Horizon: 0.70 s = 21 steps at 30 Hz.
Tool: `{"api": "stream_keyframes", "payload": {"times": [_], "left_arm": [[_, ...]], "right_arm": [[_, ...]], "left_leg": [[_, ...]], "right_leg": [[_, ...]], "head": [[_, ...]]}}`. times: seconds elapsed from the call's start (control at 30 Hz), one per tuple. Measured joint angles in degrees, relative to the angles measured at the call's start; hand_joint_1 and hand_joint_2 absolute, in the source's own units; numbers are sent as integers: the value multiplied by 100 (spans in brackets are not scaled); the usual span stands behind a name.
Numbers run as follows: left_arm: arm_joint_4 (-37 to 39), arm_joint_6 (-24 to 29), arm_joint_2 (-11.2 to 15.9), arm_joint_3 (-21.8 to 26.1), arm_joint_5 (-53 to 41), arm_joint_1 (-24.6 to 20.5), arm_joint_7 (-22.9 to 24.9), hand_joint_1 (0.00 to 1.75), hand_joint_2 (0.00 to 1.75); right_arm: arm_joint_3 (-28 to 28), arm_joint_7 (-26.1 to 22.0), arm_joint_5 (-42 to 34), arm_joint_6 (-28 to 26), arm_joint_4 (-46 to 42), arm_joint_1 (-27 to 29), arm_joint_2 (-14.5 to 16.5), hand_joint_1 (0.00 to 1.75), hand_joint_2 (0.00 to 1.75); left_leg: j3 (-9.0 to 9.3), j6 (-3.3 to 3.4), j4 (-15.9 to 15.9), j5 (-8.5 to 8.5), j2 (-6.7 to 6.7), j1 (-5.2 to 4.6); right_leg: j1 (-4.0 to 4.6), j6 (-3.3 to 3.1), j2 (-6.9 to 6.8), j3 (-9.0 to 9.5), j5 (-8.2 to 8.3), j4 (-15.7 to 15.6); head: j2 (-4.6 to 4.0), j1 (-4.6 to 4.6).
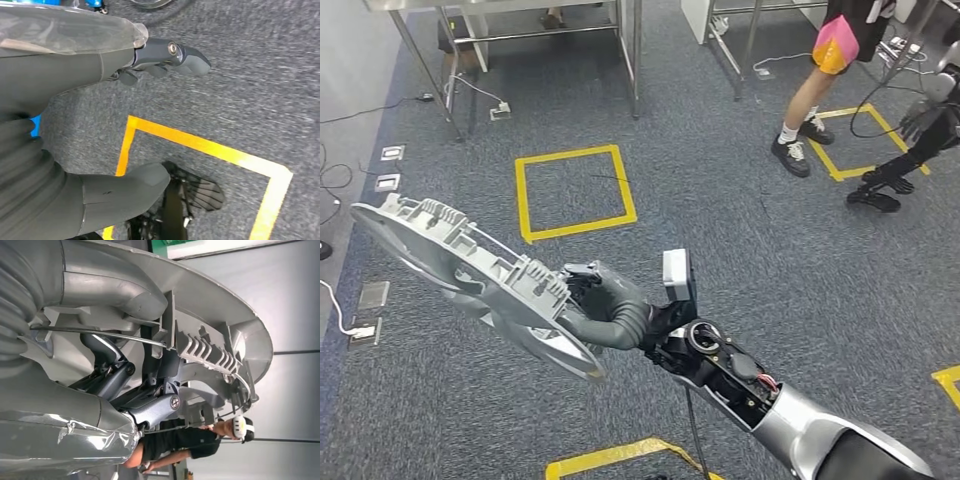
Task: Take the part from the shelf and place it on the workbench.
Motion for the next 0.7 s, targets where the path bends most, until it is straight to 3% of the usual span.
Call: {"api": "stream_keyframes", "payload": {"times": [0.03, 0.07, 0.13, 0.17, 0.2, 0.3, 0.37, 0.4, 0.47, 0.5, 0.53, 0.57, 0.63, 0.7], "left_arm": [[0, 0, -1, 0, 0, 3, 0, 0, 175], [0, 0, -1, 0, 0, 5, 0, 0, 175], [0, -2, -12, 0, -3, 2, 0, 0, 175], [0, -3, -17, 0, -4, -5, 1, 0, 175], [0, -5, -23, 0, -6, -12, 1, 0, 175], [0, -7, -30, -1, -9, -23, 5, 0, 175], [0, -8, -34, -2, -20, -36, 8, 0, 175], [0, -9, -32, -2, -27, -43, 9, 0, 175], [0, -9, -27, -2, -38, -48, 17, 0, 175], [0, -9, -25, -2, -42, -43, 23, 0, 175], [0, -9, -25, -2, -43, -37, 28, 0, 175], [0, -9, -23, -2, -44, -35, 32, 0, 175], [0, -9, -20, -2, -46, -39, 34, 0, 175], [0, -9, -20, -2, -48, -56, 37, 0, 175]], "right_arm": [[0, 0, 0, -2, 1, 11, 0, 175, 175], [0, 1, 0, -4, 1, 17, 0, 175, 175], [0, 1, 0, -11, 2, 19, 0, 175, 175], [0, 1, 0, -14, 2, 14, 0, 175, 175], [-1, 1, 0, -16, 3, 10, 0, 175, 175], [-2, 2, 1, -24, -1, 0, 2, 175, 175], [-5, 5, 1, -40, -6, -7, 5, 175, 175], [-7, 5, 4, -56, -8, -10, 7, 175, 175], [-9, 3, 9, -96, -8, -8, 7, 175, 175], [-9, 2, 11, -114, -8, -2, 7, 175, 175], [-9, 2, 11, -126, -7, 3, 7, 175, 175], [-9, 3, 11, -133, -7, 6, 7, 175, 175], [-9, 3, 21, -150, -5, 4, 7, 175, 175], [-10, 4, 83, -193, -2, -16, 8, 175, 175]], "left_leg": [[75, -2, 3, -56, -9, -4], [161, -9, 7, -116, -21, -5], [316, -40, 17, -239, -39, -13], [356, -63, 22, -286, -50, -17], [369, -90, 23, -316, -57, -14], [388, -174, 1, -364, -53, 6], [272, -231, 290, -510, -24, 10], [86, -256, 629, -636, -9, 22], [-454, -302, 1466, -871, 2, 43], [-668, -319, 1717, -867, 4, 57], [-773, -332, 1741, -741, 7, 73], [-751, -342, 1515, -494, 11, 89], [-465, -361, 683, 47, 27, 106], [-252, -317, 156, 221, 30, 84]], "right_leg": [[0, -6, 0, -89, 167, -31], [1, -21, 0, -61, 447, -300], [21, -69, 2, 161, 1021, -1100], [35, -96, 4, 280, 1164, -1405], [56, -120, 7, 350, 1207, -1570], [63, -186, 18, 456, 1150, -1680], [32, -240, 8, 568, 1127, -1759], [23, -262, -1, 617, 1107, -1781], [21, -285, -11, 677, 1044, -1789], [19, -283, -8, 715, 1005, -1789], [14, -275, -3, 765, 962, -1788], [5, -260, 3, 828, 912, -1786], [-6, -207, 13, 949, 801, -1780], [6, -136, 23, 995, 716, -1778]], "head": [[0, 15], [0, 34], [0, 62], [0, 62], [0, 55], [0, 43], [0, 8], [0, -16], [0, -61], [0, -69], [0, -74], [0, -79], [0, -96], [0, -125]]}}
